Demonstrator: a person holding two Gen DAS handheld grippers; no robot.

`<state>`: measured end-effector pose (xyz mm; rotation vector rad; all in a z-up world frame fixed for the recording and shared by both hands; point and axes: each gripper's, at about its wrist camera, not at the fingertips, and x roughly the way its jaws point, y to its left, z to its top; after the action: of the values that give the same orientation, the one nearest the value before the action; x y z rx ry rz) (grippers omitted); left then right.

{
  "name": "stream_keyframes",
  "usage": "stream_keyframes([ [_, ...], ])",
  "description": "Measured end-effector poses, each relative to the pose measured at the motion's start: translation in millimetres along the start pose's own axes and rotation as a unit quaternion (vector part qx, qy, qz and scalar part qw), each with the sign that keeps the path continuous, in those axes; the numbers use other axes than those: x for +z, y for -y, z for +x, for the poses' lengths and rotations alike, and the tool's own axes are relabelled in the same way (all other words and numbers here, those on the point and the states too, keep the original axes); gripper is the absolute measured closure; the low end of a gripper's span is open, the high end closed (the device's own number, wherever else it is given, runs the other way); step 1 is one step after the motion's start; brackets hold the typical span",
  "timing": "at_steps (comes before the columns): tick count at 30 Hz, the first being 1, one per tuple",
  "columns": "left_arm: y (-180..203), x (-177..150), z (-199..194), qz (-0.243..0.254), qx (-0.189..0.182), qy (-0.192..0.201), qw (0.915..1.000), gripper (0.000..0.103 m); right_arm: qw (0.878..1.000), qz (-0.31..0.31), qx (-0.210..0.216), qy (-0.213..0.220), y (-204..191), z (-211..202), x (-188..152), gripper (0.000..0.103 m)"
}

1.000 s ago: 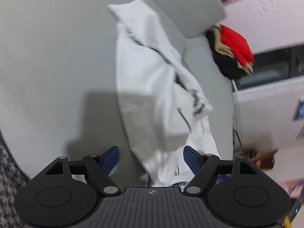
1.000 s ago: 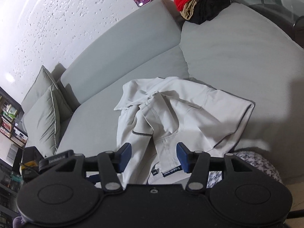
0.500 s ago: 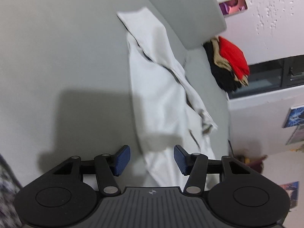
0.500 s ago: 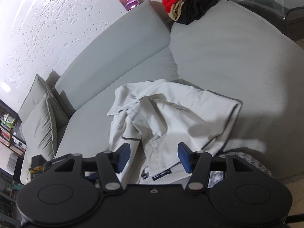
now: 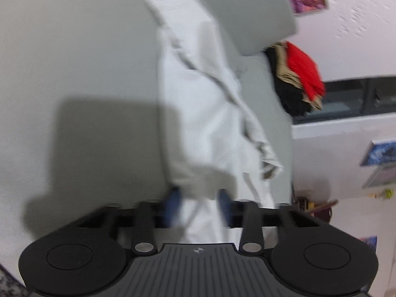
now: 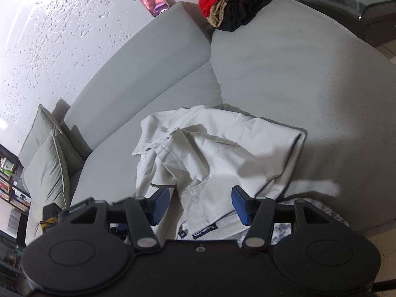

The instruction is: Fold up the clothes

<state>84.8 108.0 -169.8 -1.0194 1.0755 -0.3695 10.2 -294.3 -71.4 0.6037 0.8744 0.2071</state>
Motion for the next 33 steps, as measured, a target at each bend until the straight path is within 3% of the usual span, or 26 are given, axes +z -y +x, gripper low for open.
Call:
stream_keyframes([
  [3, -11.6, 1.8, -1.9, -0.020, -0.017, 0.002, 0.9996, 0.080, 1.000, 0.008, 0.000, 0.005, 6.4, -4.0, 1.9, 0.049],
  [13, 1.6, 13.8, 12.5, 0.038, -0.019, -0.012, 0.9990, 0.076, 0.999, 0.026, -0.006, 0.021, 22.3, -8.7, 9.4, 0.049],
  [18, 16.1, 18.7, 24.3, 0.067, -0.028, -0.033, 0.9969, 0.057, 0.999, 0.043, -0.009, 0.026, 30.3, -9.3, 7.9, 0.049],
  [19, 21.2, 18.1, 25.8, 0.077, -0.022, -0.034, 0.9962, 0.057, 0.998, 0.047, -0.009, 0.028, 31.6, -10.1, 8.4, 0.049],
  [20, 26.4, 16.8, 27.0, 0.090, -0.014, -0.034, 0.9953, 0.062, 0.998, 0.051, -0.009, 0.030, 32.8, -11.2, 9.1, 0.049],
  [21, 31.9, 14.5, 27.9, 0.104, 0.000, -0.030, 0.9941, 0.076, 0.998, 0.052, -0.010, 0.034, 33.5, -12.7, 9.6, 0.049],
  [22, 37.3, 11.8, 28.2, 0.118, 0.018, -0.025, 0.9925, 0.083, 0.998, 0.053, -0.011, 0.037, 33.9, -14.4, 10.2, 0.049],
  [23, 42.7, 8.8, 27.6, 0.130, 0.044, -0.017, 0.9904, 0.100, 0.998, 0.054, -0.012, 0.040, 34.3, -16.0, 10.7, 0.049],
  [24, 47.4, 5.5, 24.1, 0.139, 0.066, -0.003, 0.9880, 0.102, 0.997, 0.055, -0.013, 0.044, 34.8, -17.6, 11.2, 0.049],
  [28, 61.9, -9.8, -9.5, 0.159, 0.131, 0.079, 0.9754, 0.103, 0.997, 0.057, -0.018, 0.054, 38.2, -23.0, 13.5, 0.049],
  [33, 69.5, -34.0, -78.4, 0.154, 0.180, 0.182, 0.9543, 0.103, 0.995, 0.059, -0.036, 0.074, 46.2, -26.8, 18.0, 0.049],
])
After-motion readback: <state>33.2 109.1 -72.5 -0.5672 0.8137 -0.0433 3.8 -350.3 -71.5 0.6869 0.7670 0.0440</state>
